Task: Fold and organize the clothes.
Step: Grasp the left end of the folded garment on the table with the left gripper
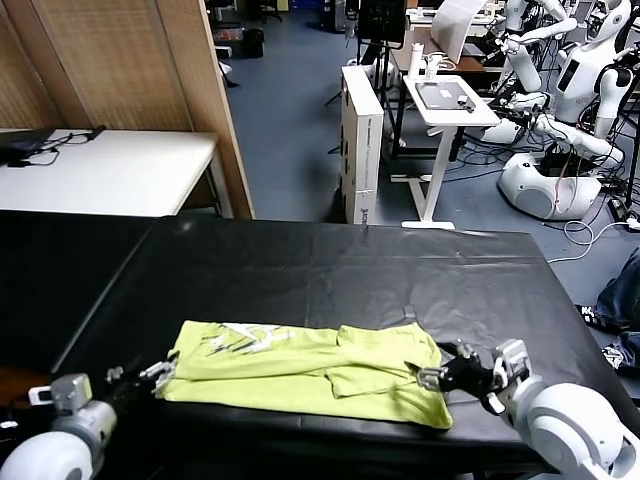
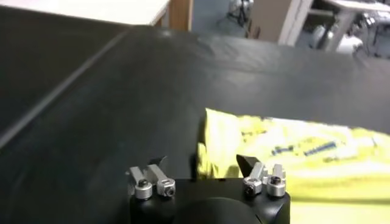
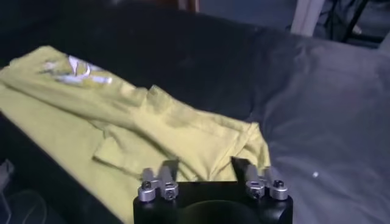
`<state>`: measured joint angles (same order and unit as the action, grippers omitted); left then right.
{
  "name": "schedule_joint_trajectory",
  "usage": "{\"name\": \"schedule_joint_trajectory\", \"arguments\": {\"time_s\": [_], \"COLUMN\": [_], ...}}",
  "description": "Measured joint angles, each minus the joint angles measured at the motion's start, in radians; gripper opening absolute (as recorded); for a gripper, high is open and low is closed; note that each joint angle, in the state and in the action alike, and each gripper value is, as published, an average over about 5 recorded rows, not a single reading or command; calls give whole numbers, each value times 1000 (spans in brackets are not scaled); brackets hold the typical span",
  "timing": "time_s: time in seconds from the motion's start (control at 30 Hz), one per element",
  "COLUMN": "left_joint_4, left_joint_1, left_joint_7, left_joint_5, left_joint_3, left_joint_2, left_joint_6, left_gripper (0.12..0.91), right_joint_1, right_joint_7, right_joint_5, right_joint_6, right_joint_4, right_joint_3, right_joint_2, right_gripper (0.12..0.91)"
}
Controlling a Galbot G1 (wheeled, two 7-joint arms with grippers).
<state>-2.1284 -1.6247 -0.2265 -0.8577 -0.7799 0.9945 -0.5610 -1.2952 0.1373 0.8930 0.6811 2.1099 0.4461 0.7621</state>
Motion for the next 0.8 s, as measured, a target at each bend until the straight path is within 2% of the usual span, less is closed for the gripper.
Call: {"name": "schedule_joint_trajectory", "arguments": {"time_s": [0.2,0.4,0.6,0.8], "left_joint_4": [51,125,193,216], "left_joint_1": [96,190,254,262], "left_joint_7": [6,8,10,13], "left_joint_5": [35,44,43,45], "left_joint_3": [46,111,154,166], "left_joint_2": [18,25,29,32], "left_joint_6": [14,15,12,10], "left_gripper": [907,907,907,907], "right_joint_1": [98,166,186,189], "right_joint_7": [9,11,9,6], "right_joint_5": [-10,-38,-55,-66], "right_joint_6": [-15,-20,-22,-22], "right_joint_4": [-95,-174,-217,-234], "right_joint_3": [-50,-100,-133,-147], "right_joint_2": [79,128,153,160], "right_gripper": [907,907,907,906]}}
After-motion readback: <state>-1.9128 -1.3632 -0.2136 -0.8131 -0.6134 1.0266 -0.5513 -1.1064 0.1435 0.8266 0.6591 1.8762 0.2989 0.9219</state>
